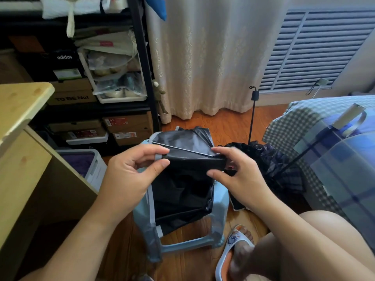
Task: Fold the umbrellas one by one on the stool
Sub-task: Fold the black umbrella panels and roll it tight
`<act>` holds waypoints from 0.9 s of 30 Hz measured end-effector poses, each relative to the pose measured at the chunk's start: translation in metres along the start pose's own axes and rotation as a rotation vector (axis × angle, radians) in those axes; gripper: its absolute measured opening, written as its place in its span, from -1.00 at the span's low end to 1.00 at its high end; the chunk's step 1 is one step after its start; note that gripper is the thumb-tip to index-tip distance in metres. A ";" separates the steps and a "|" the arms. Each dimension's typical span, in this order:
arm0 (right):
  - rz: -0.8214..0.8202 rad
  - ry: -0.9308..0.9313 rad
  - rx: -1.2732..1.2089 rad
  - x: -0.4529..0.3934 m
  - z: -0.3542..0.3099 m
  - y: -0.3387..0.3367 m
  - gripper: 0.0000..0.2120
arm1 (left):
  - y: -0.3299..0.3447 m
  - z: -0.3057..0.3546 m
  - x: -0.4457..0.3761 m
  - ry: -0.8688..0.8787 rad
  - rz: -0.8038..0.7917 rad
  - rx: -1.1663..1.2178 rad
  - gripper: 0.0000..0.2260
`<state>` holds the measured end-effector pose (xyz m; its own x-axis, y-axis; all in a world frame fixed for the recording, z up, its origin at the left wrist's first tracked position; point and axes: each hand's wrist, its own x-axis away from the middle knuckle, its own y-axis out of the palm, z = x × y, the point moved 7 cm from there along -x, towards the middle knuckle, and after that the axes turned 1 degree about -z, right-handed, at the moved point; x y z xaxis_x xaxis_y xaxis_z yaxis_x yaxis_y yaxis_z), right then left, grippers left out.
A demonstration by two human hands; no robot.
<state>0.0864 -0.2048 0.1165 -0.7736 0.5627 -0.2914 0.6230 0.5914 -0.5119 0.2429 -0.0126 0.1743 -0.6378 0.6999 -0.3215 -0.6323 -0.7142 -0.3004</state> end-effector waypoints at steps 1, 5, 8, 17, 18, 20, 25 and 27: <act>0.035 -0.047 0.053 -0.004 -0.004 -0.003 -0.64 | 0.001 0.002 -0.001 0.011 -0.001 -0.009 -0.81; 0.020 -0.028 0.037 -0.039 -0.011 -0.013 -0.87 | -0.006 0.007 -0.017 0.068 0.170 0.007 -0.71; -0.039 0.179 -0.063 -0.089 0.011 -0.005 -0.83 | -0.015 0.004 -0.032 0.118 0.338 0.051 -0.73; -0.076 0.375 0.156 -0.160 0.103 0.036 -0.79 | 0.053 -0.106 -0.059 -0.090 -0.509 -0.970 -0.50; -0.038 0.339 0.254 -0.158 0.095 0.030 -0.75 | 0.053 -0.114 -0.061 -0.139 -0.547 -1.016 -0.49; 0.082 0.248 0.352 -0.142 0.068 0.012 -0.79 | 0.053 -0.119 -0.064 -0.187 -0.556 -0.999 -0.50; -0.112 0.402 0.191 -0.048 0.031 0.004 -0.74 | 0.050 -0.113 -0.061 -0.239 -0.563 -0.937 -0.49; -0.251 0.502 0.119 -0.003 0.032 0.015 -0.83 | 0.046 -0.103 -0.058 -0.246 -0.477 -0.896 -0.50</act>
<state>0.0941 -0.2159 0.0841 -0.7282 0.6357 0.2560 0.3870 0.6897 -0.6119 0.2960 -0.0874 0.0866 -0.5430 0.8229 0.1673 -0.3485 -0.0396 -0.9365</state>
